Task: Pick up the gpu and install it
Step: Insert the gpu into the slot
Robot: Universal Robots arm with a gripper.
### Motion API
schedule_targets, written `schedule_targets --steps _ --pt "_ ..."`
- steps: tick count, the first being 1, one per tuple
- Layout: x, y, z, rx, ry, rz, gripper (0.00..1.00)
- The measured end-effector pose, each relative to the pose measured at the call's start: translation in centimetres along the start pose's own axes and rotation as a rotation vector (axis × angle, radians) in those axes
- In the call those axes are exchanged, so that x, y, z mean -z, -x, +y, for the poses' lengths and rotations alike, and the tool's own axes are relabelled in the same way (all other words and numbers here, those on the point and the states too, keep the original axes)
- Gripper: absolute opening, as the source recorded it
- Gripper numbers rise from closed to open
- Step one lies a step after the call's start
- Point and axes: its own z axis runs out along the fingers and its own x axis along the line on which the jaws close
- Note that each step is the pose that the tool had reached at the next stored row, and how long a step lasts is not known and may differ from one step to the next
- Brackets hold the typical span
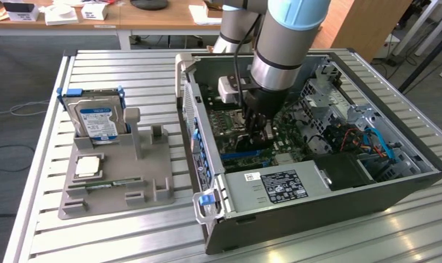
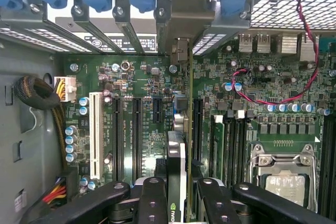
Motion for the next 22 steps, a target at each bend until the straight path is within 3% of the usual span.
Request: schedule_targets --steps 22 --pt "-0.34 -0.05 0.0 0.0 0.0001 0.0001 0.27"
